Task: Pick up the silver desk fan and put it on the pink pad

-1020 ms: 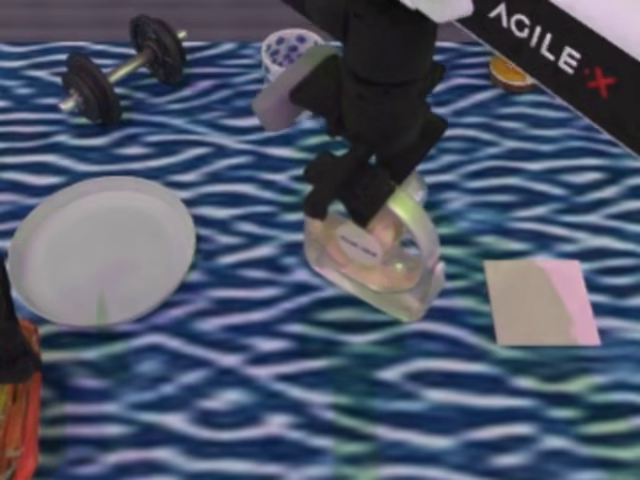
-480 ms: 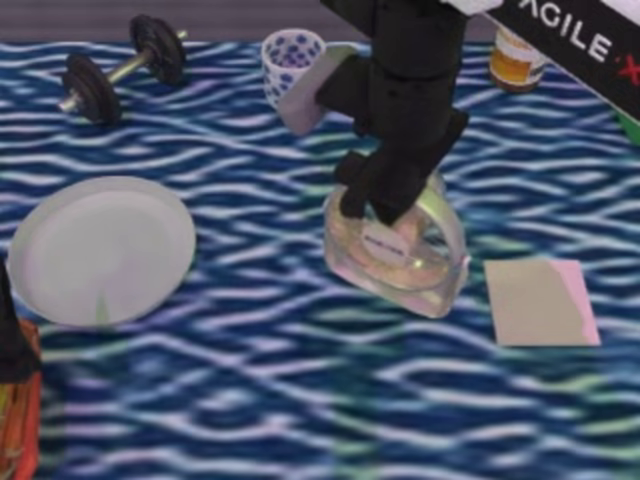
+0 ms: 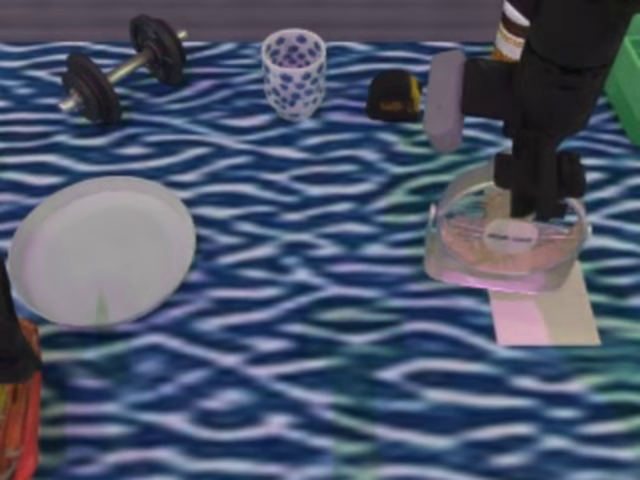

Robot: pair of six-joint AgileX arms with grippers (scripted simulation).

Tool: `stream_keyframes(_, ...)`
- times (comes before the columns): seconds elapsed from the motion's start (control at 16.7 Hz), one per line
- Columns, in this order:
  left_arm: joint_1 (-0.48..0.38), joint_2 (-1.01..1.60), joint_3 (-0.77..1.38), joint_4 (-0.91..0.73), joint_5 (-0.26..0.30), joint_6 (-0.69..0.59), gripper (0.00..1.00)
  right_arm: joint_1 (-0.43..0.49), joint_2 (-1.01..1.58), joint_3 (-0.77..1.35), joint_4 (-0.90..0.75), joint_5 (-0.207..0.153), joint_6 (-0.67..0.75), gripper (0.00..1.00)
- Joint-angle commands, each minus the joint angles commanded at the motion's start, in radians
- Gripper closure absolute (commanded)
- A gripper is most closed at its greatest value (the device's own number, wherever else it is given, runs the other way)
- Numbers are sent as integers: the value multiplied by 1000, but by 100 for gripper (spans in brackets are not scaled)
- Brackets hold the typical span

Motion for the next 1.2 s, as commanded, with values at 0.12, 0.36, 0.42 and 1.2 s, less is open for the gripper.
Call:
stream_keyframes(0.12,0,0,0,0,0,0,0,-50,-70,-111,37,0,-137,100)
stream_keyframes(0.36,0,0,0,0,0,0,0,-117,-160,-256,84,1,-287,100)
stream_keyframes(0.42,0,0,0,0,0,0,0,-122,-167,-266,88,2,-298,100)
stream_keyframes(1.2,0,0,0,0,0,0,0,-125,-155,-389,222,2,-301,100)
